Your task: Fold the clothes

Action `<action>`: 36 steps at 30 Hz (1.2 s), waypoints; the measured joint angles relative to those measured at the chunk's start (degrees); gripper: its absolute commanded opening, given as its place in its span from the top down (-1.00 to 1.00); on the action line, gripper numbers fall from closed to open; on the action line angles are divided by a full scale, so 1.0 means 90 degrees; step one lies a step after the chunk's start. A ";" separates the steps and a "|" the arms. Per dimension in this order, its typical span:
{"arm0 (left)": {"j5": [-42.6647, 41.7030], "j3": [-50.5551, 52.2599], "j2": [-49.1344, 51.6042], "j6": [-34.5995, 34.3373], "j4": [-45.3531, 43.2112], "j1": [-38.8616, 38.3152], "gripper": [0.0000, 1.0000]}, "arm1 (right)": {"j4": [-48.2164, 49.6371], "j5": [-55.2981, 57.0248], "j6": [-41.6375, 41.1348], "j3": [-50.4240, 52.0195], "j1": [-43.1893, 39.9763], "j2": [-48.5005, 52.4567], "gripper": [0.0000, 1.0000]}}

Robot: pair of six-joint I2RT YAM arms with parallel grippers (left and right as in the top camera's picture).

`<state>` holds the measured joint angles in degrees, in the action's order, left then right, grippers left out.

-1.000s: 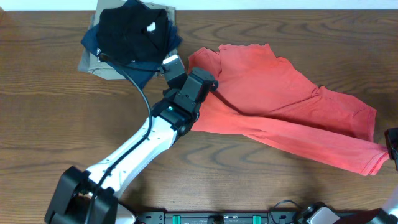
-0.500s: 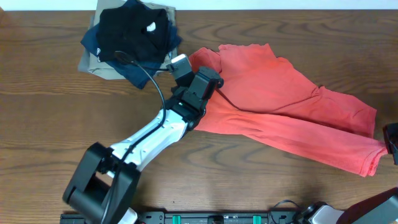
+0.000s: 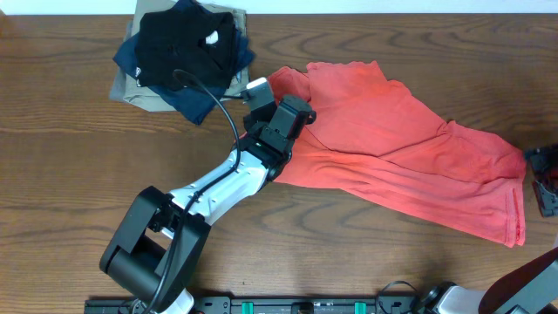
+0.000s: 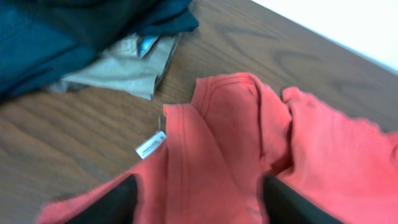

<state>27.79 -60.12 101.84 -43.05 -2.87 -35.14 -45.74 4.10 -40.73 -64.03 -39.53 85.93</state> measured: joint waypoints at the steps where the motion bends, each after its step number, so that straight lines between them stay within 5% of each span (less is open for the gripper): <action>1: 0.0000 0.0000 -0.0002 0.0121 0.0005 0.0017 -0.56 | 0.0024 -0.0002 0.0022 0.0000 0.0000 0.0000 -0.98; 4: -0.0002 0.0000 -0.0051 0.0503 0.0087 0.0104 -0.73 | 0.0032 0.0000 0.0046 0.0000 0.0000 0.0000 -0.98; 9: -0.0146 0.0000 -0.0474 0.0930 0.0085 0.0168 -0.74 | 0.0092 -0.0015 0.0104 0.0000 0.0000 0.0000 -0.99; 18: -0.2091 -0.0211 -0.0794 0.1734 0.0214 0.0168 -0.81 | 0.0308 -0.0413 0.0418 0.0000 0.0056 0.0000 -0.98; 26: -0.2990 -0.2203 0.0075 0.3031 0.2307 0.0168 -0.82 | 0.0301 -0.0534 0.0556 0.0000 0.0355 0.0000 -0.99; 36: -0.3167 -0.2861 0.1382 0.4114 0.1693 0.0168 -0.81 | 0.0265 -0.0617 0.0755 0.0000 0.0746 0.0000 -0.98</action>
<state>-0.71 -85.86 114.28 -6.02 12.36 -33.63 -43.35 -1.45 -33.93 -64.03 -32.82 85.93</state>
